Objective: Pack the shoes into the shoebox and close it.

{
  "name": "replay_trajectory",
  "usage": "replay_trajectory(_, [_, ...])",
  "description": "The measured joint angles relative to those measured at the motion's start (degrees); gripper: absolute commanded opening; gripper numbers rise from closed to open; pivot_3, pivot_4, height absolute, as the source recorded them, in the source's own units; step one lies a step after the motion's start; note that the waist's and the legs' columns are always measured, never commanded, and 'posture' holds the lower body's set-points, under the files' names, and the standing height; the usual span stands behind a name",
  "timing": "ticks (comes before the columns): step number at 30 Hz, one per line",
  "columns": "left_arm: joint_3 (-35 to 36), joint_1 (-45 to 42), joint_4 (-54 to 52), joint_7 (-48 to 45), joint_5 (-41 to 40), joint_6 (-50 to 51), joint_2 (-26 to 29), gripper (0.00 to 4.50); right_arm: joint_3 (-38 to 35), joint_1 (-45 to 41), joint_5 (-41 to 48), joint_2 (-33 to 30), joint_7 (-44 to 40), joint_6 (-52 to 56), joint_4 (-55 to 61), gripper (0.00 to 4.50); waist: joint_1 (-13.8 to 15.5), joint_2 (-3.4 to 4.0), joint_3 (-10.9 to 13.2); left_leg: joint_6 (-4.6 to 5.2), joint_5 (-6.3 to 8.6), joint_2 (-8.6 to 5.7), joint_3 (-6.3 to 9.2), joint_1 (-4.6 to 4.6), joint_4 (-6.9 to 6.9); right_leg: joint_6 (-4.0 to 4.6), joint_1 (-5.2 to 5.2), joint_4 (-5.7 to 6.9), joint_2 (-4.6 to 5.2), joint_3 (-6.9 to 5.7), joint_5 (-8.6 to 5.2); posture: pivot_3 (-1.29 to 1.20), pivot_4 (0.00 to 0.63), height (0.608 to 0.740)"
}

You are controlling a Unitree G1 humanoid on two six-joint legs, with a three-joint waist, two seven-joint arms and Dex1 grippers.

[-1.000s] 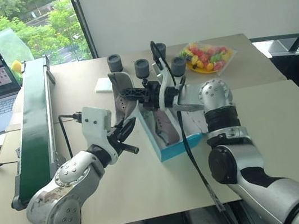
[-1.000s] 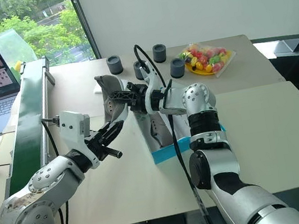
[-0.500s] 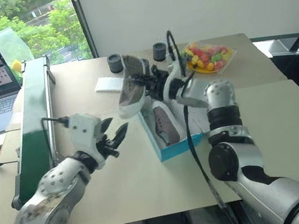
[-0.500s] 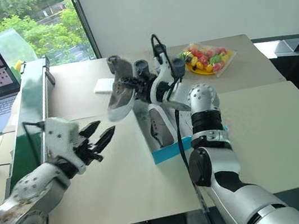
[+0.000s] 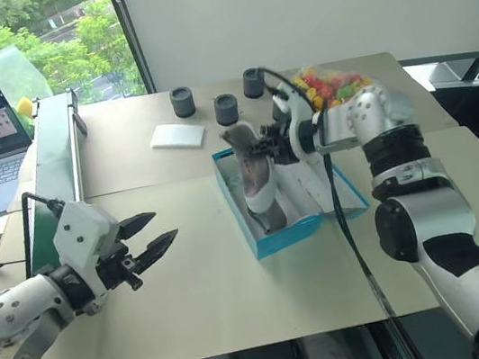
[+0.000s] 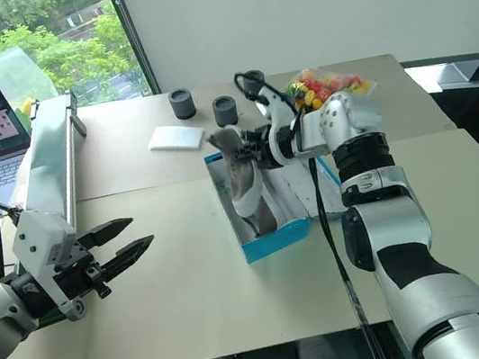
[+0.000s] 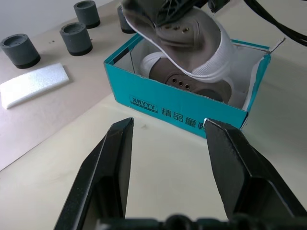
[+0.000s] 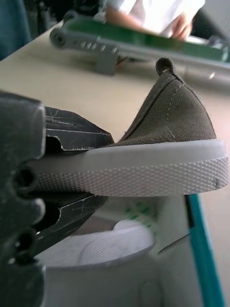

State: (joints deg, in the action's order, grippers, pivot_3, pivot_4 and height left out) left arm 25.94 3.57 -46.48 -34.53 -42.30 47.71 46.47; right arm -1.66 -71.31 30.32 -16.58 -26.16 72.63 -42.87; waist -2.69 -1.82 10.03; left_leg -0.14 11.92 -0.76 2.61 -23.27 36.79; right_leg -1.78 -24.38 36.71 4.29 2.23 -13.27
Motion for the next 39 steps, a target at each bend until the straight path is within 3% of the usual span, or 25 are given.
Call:
replay_trajectory(9, [-0.5,-0.1,0.0,0.3,0.2,-0.3,0.1,2.49,7.9,1.6,-8.1,3.6,-5.6,-5.3,-4.7,0.5,0.0,0.0,0.0,0.0,0.0,0.01,0.0,0.06,0.0,0.0,0.02,0.05,-0.01,0.01,0.0,0.0,0.15,0.739])
replay_trajectory(15, [-2.3,-0.5,0.1,0.9,1.3,-1.1,0.1,2.49,10.3,-0.5,-14.6,8.4,-7.5,-15.5,-14.8,0.5,0.0,0.0,0.0,-0.01,0.0,0.01,0.01,0.23,0.0,0.0,0.15,0.06,-0.02,0.01,0.01,0.0,0.15,0.739])
replay_trajectory(23, [-2.6,-1.3,0.2,1.5,1.9,-1.2,0.2,2.49,16.2,0.4,-24.7,9.8,-11.4,-31.4,-22.1,0.5,-0.1,-0.09,-0.1,-0.01,0.0,0.02,0.01,0.93,0.0,0.0,0.84,0.05,-0.02,0.03,0.0,0.0,0.15,0.739])
replay_trajectory(28, [-2.6,-1.3,0.2,1.9,1.9,-1.2,0.3,2.49,16.9,0.7,-27.4,9.8,-12.2,-35.7,-24.1,0.5,0.1,-0.1,-0.1,-0.02,0.0,0.01,0.09,1.4,-0.02,-0.32,1.37,-0.07,-0.01,-0.02,-0.25,0.0,0.15,0.739])
replay_trajectory(33, [-3.1,-1.5,0.2,2.4,1.9,-1.2,0.3,2.49,16.3,0.5,-28.1,10.1,-13.0,-35.2,-24.2,0.5,0.1,-0.11,-0.2,-0.02,0.0,0.03,0.2,1.39,-0.02,0.0,1.33,-0.01,-0.03,0.0,-0.09,0.0,0.15,0.739])
replay_trajectory(35, [-3.5,-1.7,0.4,2.5,2.2,-1.2,0.4,2.54,13.8,-0.3,-27.7,10.7,-12.1,-32.7,-24.3,1.48,0.0,-0.12,-0.2,-0.02,0.0,0.04,0.24,1.33,-0.03,0.02,1.27,0.01,-0.04,0.01,-0.09,0.0,0.15,0.739])
replay_trajectory(39, [-3.7,-1.9,1.3,2.5,3.1,-1.3,0.4,2.54,7.3,-1.5,-24.7,11.2,-8.9,-28.2,-24.6,2.68,0.0,-0.1,-0.1,-0.02,0.0,0.05,0.25,1.18,-0.09,0.03,1.12,0.0,-0.05,0.0,-0.09,0.0,0.15,0.739])
